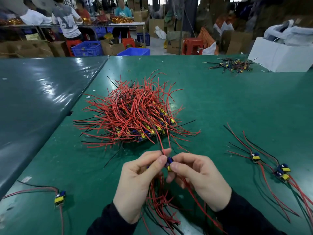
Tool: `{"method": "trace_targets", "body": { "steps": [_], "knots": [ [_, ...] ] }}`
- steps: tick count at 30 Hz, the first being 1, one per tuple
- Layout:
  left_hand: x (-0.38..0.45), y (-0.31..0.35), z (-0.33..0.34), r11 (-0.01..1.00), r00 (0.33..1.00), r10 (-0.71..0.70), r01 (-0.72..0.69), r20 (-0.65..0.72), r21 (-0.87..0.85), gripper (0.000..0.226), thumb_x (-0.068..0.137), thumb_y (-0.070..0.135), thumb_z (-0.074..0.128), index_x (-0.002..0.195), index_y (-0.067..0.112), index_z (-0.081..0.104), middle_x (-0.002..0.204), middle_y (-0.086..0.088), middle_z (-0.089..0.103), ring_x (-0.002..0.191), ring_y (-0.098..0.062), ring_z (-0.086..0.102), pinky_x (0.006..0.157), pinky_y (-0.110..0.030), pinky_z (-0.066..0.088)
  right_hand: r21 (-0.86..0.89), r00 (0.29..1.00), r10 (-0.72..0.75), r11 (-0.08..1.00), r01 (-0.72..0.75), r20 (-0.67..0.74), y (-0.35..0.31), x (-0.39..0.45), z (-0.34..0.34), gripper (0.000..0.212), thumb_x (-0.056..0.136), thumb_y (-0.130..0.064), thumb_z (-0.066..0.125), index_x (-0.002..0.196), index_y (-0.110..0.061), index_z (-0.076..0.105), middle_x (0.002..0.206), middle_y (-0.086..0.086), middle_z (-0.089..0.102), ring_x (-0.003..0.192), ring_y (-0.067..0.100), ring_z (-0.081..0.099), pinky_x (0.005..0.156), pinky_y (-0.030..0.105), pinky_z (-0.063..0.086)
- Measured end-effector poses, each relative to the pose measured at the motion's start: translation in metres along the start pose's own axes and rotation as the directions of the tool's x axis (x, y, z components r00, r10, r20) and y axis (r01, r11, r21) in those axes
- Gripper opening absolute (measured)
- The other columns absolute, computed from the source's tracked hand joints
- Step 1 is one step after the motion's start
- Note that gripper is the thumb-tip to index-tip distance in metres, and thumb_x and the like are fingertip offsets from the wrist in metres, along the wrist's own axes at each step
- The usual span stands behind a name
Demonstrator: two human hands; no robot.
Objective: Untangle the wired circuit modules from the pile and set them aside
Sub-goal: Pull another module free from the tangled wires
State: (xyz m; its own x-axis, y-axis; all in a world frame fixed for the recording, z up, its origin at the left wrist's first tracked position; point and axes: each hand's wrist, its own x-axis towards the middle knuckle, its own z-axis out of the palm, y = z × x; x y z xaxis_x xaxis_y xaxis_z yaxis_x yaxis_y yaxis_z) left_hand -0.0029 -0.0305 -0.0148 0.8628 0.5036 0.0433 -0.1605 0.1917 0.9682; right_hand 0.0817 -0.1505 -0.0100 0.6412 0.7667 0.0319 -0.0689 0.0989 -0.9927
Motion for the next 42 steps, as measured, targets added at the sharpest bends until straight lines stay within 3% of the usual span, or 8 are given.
{"method": "trace_targets", "body": {
  "steps": [7,16,19,22,27,33,38,42],
  "knots": [
    [0.003,0.005,-0.01,0.999,0.999,-0.041,0.04,0.028,0.032,0.029,0.05,0.025,0.077,0.077,0.012,0.078,0.077,-0.012,0.073,0.072,-0.017,0.066,0.07,-0.02,0.053,-0.023,0.996,0.091,0.996,-0.09,0.024,0.003,-0.001,0.002,0.016,0.075,-0.025,0.062,0.063,-0.015,0.062,0.051,0.008,0.061,0.035,0.007,0.038,0.039,0.013,0.029],
    [0.002,0.008,-0.01,0.995,0.994,-0.085,0.088,0.063,-0.05,0.023,0.067,0.02,0.071,0.085,0.006,0.076,0.08,-0.012,0.072,0.071,-0.016,0.063,0.06,-0.023,0.053,0.074,0.983,0.153,0.984,-0.161,0.101,0.005,0.0,-0.002,0.022,0.077,-0.027,0.064,0.056,-0.018,0.065,0.054,0.01,0.064,0.034,0.009,0.047,0.037,0.014,0.034],
    [-0.001,0.008,-0.009,0.982,0.999,0.047,-0.041,-0.026,0.183,0.017,0.064,0.022,0.078,0.078,0.012,0.077,0.072,-0.007,0.073,0.065,-0.014,0.065,0.061,-0.027,0.054,-0.029,0.999,0.034,0.999,-0.033,0.036,0.009,-0.003,0.001,0.023,0.074,-0.027,0.076,0.061,-0.014,0.062,0.055,0.009,0.065,0.037,0.013,0.051,0.041,0.018,0.039],
    [-0.004,0.006,-0.007,0.883,0.976,0.204,-0.15,-0.077,0.444,0.011,0.064,0.027,0.076,0.071,0.019,0.077,0.07,0.004,0.073,0.066,-0.009,0.069,0.063,-0.025,0.056,-0.34,0.982,-0.164,0.932,0.123,-0.093,0.017,-0.007,0.003,0.033,0.07,-0.036,0.078,0.067,-0.01,0.059,0.052,0.009,0.058,0.042,0.013,0.053,0.044,0.025,0.04],
    [-0.005,0.0,-0.007,0.756,0.962,0.27,-0.179,-0.05,0.63,0.017,0.081,0.011,0.072,0.073,0.025,0.074,0.072,0.013,0.073,0.068,-0.004,0.068,0.064,-0.025,0.054,-0.572,0.933,-0.337,0.794,0.209,-0.127,0.022,-0.008,0.005,0.026,0.069,-0.018,0.081,0.06,-0.011,0.058,0.047,-0.008,0.052,0.039,0.001,0.042,0.044,0.014,0.036],
    [-0.003,0.004,-0.007,0.925,0.994,0.094,-0.067,-0.057,0.373,0.023,0.092,0.005,0.054,0.083,0.012,0.074,0.073,-0.005,0.072,0.068,-0.01,0.067,0.056,-0.022,0.054,-0.368,0.967,-0.205,0.92,0.138,-0.149,0.017,-0.008,0.007,0.023,0.067,-0.027,0.077,0.063,-0.013,0.059,0.05,0.006,0.062,0.037,0.02,0.057,0.041,0.022,0.042],
    [0.006,0.01,-0.017,0.936,0.976,0.165,-0.11,-0.142,0.333,0.028,0.094,0.0,0.047,0.072,0.004,0.063,0.061,-0.007,0.064,0.061,-0.016,0.066,0.053,-0.032,0.057,-0.32,0.977,-0.159,0.941,0.107,-0.141,0.017,-0.008,0.009,0.028,0.066,-0.032,0.077,0.066,-0.01,0.058,0.053,0.013,0.064,0.037,0.019,0.057,0.04,0.025,0.041],
    [0.004,0.008,-0.016,0.967,0.989,0.118,-0.093,-0.091,0.237,0.019,0.077,0.023,0.07,0.068,0.006,0.067,0.063,-0.007,0.066,0.06,-0.016,0.065,0.052,-0.03,0.056,-0.394,0.962,-0.213,0.91,0.13,-0.172,0.017,-0.009,0.008,0.029,0.066,-0.03,0.078,0.066,-0.01,0.057,0.051,0.013,0.059,0.036,0.02,0.057,0.04,0.021,0.04]
  ]
}}
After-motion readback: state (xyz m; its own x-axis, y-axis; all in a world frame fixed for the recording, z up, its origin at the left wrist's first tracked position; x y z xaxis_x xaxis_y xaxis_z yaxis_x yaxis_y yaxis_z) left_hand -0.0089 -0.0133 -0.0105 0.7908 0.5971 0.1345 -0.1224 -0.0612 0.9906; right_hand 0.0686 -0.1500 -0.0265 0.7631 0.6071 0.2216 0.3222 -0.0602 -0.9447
